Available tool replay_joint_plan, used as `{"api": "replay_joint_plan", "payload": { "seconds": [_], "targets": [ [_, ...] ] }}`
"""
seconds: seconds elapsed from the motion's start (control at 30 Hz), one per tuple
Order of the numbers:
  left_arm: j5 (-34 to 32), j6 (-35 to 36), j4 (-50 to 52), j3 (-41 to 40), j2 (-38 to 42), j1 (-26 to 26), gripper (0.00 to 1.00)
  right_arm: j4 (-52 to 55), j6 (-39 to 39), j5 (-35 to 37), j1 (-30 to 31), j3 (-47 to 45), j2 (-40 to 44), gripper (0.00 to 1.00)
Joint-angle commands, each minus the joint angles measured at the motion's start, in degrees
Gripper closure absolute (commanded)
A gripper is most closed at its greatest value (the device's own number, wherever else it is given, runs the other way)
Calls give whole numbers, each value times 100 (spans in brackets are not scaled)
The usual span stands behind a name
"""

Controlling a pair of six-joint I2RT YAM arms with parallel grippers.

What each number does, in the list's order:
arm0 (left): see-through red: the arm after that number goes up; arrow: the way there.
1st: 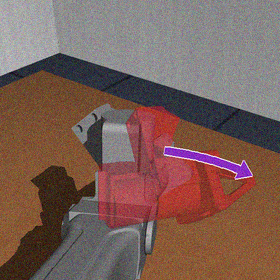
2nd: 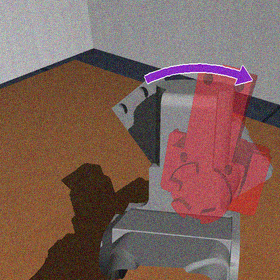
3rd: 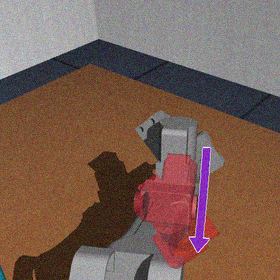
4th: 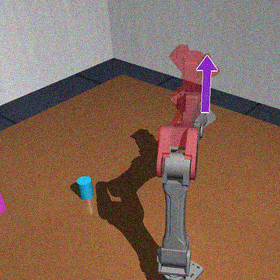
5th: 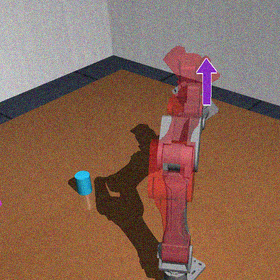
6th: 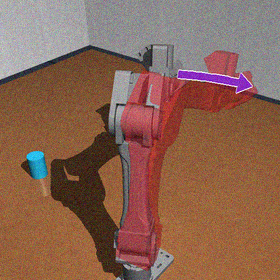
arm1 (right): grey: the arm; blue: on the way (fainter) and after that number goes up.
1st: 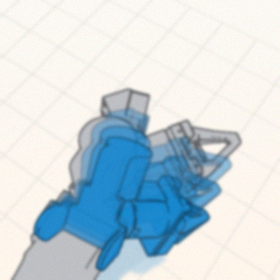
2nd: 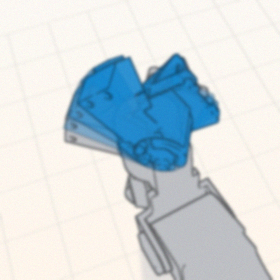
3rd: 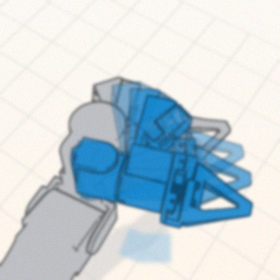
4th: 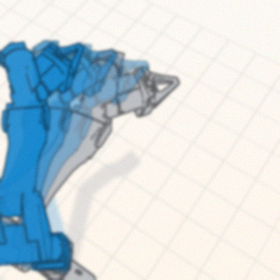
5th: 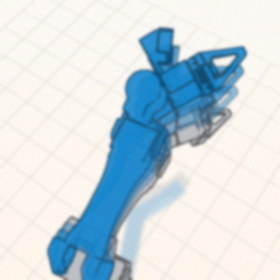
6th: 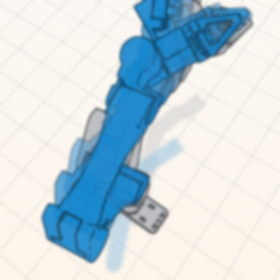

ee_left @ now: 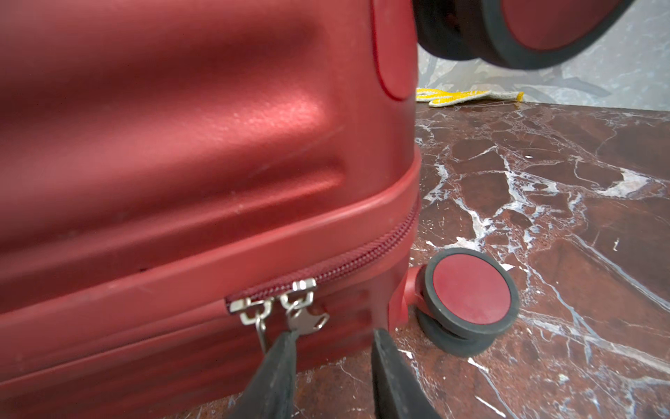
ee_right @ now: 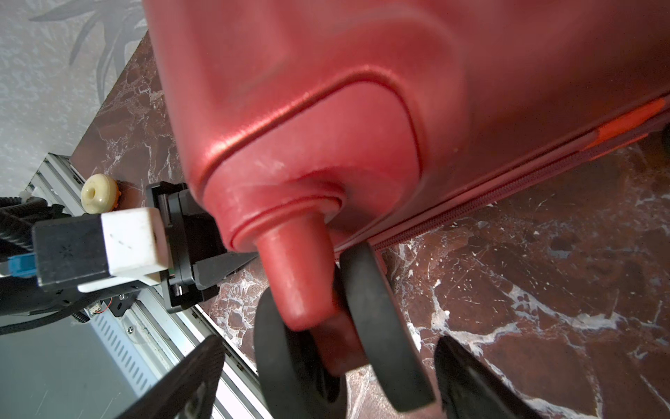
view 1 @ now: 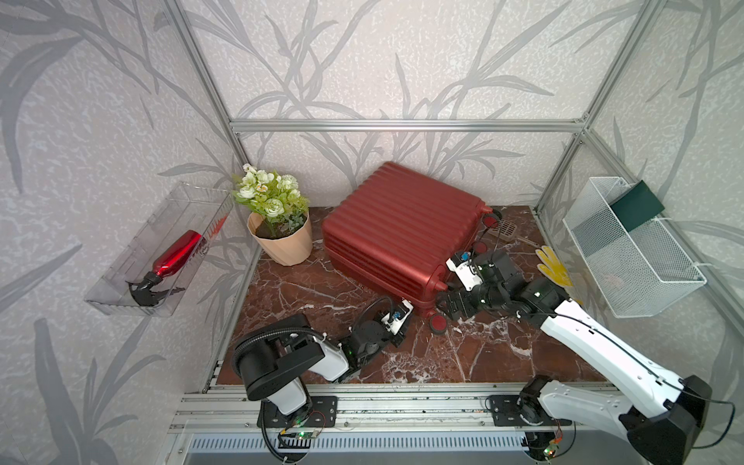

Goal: Open the suitcase zippers
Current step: Unzip the zipper on the suitcase.

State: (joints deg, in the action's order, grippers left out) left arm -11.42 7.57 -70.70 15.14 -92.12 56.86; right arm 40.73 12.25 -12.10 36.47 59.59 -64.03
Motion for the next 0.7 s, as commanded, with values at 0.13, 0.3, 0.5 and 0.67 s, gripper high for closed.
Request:
{"api": "replay_joint_plan", "payload": {
  "seconds": [0.13,0.3,0.5,0.67],
  "targets": [
    [-207,99,-298,-26,-130,-79,65,-101,48,-29,54,-45,109,9],
    [-360,59,-313,112,-271,-96,65,-97,52,-38,101,-46,112,9],
    [-517,87,-342,276,-400,-114,65,-53,39,-3,184,-22,85,9],
    [-472,85,-344,448,-434,-118,65,-13,12,41,239,-13,49,9]
  ]
}}
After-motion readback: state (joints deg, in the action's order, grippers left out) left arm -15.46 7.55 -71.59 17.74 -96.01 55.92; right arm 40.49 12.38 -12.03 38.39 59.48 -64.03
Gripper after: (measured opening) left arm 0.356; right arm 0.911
